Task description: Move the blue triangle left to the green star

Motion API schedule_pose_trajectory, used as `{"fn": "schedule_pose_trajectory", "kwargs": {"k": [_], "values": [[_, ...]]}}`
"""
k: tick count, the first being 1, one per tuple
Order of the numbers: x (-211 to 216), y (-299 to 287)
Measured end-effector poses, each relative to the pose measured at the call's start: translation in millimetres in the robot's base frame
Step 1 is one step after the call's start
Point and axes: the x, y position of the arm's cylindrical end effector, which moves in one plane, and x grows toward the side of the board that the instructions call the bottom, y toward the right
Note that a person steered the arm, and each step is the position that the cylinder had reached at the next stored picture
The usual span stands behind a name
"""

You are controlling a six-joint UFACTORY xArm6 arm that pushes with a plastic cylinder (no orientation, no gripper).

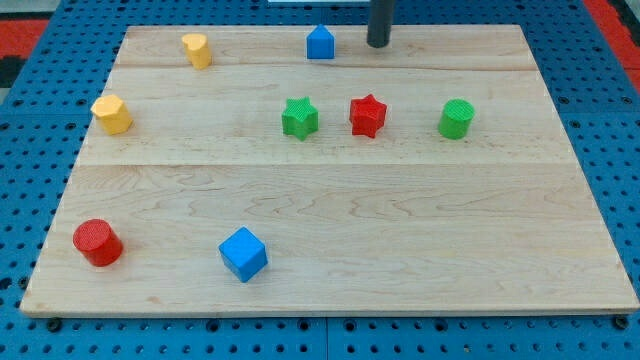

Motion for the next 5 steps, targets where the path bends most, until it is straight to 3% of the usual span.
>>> {"fn": "schedule_pose_trajectory", "kwargs": {"k": [1,2,3,5], "values": [[-4.6,-51.6],[22.3,-116.8],[65.2,-124.2],[107.1,-157.4]]}}
